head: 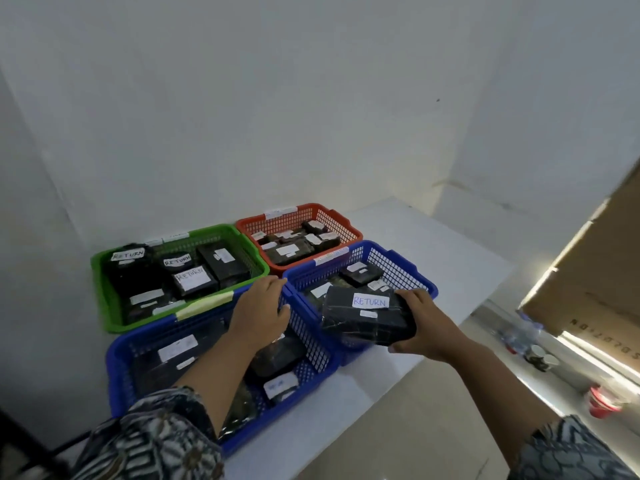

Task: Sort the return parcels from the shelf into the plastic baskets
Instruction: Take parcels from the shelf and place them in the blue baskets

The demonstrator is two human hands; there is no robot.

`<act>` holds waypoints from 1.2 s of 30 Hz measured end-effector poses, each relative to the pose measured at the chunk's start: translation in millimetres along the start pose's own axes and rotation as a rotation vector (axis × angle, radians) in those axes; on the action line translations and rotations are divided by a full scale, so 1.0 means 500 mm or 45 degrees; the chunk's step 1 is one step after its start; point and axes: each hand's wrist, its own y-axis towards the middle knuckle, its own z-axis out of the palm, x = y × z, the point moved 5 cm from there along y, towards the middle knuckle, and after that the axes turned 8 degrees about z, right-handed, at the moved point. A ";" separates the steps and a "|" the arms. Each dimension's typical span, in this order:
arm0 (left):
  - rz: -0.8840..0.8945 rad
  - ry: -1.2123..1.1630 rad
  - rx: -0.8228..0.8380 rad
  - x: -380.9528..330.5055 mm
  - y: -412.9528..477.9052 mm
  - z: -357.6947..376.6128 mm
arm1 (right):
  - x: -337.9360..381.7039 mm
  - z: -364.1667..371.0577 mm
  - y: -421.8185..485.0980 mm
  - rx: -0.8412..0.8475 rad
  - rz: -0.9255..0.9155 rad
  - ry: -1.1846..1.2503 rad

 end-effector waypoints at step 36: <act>-0.991 0.032 -0.290 0.074 0.174 0.228 | -0.156 0.149 0.395 1.160 -0.274 -0.167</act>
